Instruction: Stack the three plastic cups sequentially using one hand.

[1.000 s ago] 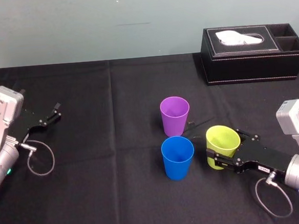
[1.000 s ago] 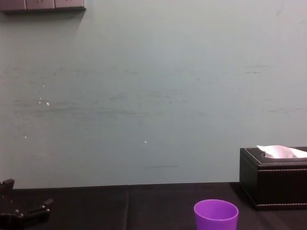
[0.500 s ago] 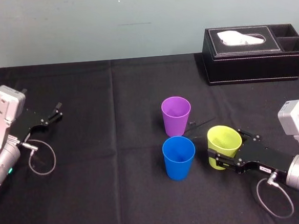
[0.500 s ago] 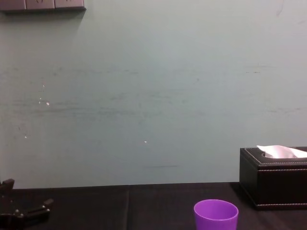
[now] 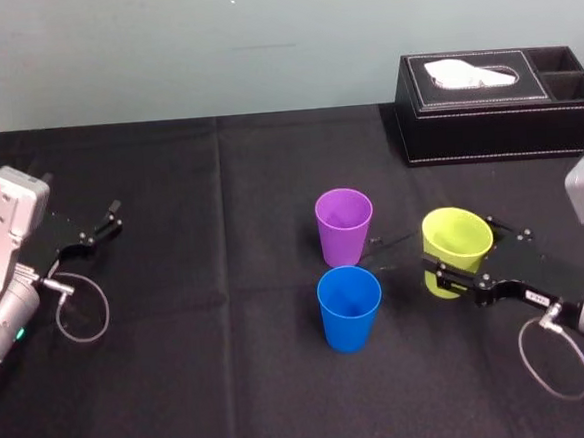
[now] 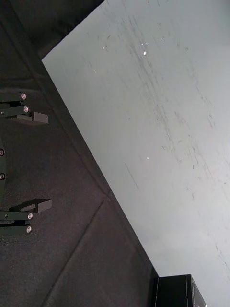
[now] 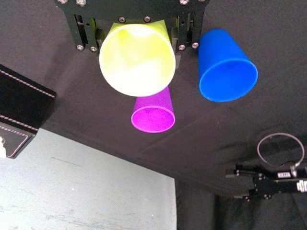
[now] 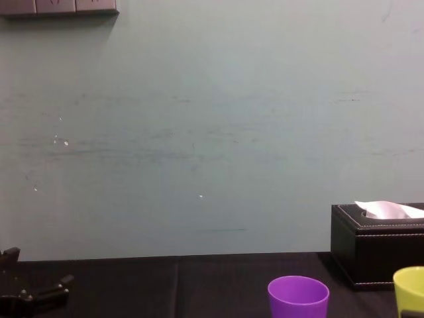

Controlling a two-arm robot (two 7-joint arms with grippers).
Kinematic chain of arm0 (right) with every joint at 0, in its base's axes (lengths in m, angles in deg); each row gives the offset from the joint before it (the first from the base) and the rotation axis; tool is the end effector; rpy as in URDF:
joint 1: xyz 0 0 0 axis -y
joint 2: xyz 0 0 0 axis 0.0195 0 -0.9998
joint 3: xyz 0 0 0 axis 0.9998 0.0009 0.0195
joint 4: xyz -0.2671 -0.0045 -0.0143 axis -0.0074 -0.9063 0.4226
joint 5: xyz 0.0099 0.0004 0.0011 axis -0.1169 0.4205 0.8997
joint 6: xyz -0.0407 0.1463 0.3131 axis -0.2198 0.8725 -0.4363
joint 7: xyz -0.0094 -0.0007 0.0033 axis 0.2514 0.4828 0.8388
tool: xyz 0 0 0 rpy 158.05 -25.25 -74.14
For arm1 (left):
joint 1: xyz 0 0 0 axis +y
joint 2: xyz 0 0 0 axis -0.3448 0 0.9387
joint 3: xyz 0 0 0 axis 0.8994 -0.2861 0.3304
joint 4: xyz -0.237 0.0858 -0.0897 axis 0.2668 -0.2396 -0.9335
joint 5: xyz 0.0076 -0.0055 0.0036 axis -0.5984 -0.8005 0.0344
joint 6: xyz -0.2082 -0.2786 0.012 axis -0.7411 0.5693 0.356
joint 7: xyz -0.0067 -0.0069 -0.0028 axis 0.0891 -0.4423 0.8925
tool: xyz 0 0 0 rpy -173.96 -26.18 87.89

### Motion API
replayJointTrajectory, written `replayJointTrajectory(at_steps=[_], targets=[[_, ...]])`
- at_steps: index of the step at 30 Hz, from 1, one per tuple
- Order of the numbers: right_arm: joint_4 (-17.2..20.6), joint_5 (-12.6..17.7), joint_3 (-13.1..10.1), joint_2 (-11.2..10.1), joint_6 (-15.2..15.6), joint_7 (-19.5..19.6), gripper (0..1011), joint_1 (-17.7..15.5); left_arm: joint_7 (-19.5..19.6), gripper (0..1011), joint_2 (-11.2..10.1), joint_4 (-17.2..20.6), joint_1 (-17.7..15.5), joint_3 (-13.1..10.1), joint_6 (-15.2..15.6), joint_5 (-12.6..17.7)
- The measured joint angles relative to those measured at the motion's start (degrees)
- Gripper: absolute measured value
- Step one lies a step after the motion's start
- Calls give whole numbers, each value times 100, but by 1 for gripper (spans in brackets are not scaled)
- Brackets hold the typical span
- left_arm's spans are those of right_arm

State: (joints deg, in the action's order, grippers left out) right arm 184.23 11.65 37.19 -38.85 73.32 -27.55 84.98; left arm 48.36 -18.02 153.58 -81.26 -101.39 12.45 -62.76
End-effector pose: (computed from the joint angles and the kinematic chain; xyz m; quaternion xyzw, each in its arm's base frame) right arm 0.3406 -0.0758 -0.2407 -0.1283 -0.0089 -0.4081 0.9039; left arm 0.3915 0.0594 -0.2915 0.1414 -0.1324 0.5798 0.7914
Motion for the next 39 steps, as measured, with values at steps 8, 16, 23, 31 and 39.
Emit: replayJointTrajectory(at_steps=[8,16,23,31,39], targets=[[362,289,-133,-81,423,11,739,136,0,1011,0,0,0,0,0,0],[477,334,13,-15,605,115,739,559,0,1011,0,0,0,0,0,0],[295,-28,475,175,741,214,739,1131,0,1011,0,0,0,0,0,0],[-4,-308,811,447,836,217,739,1578,0,1011,0,0,0,0,0,0],[-383,-465,1046,738,921,175,739,1951,0,1011,0,0,0,0,0,0]])
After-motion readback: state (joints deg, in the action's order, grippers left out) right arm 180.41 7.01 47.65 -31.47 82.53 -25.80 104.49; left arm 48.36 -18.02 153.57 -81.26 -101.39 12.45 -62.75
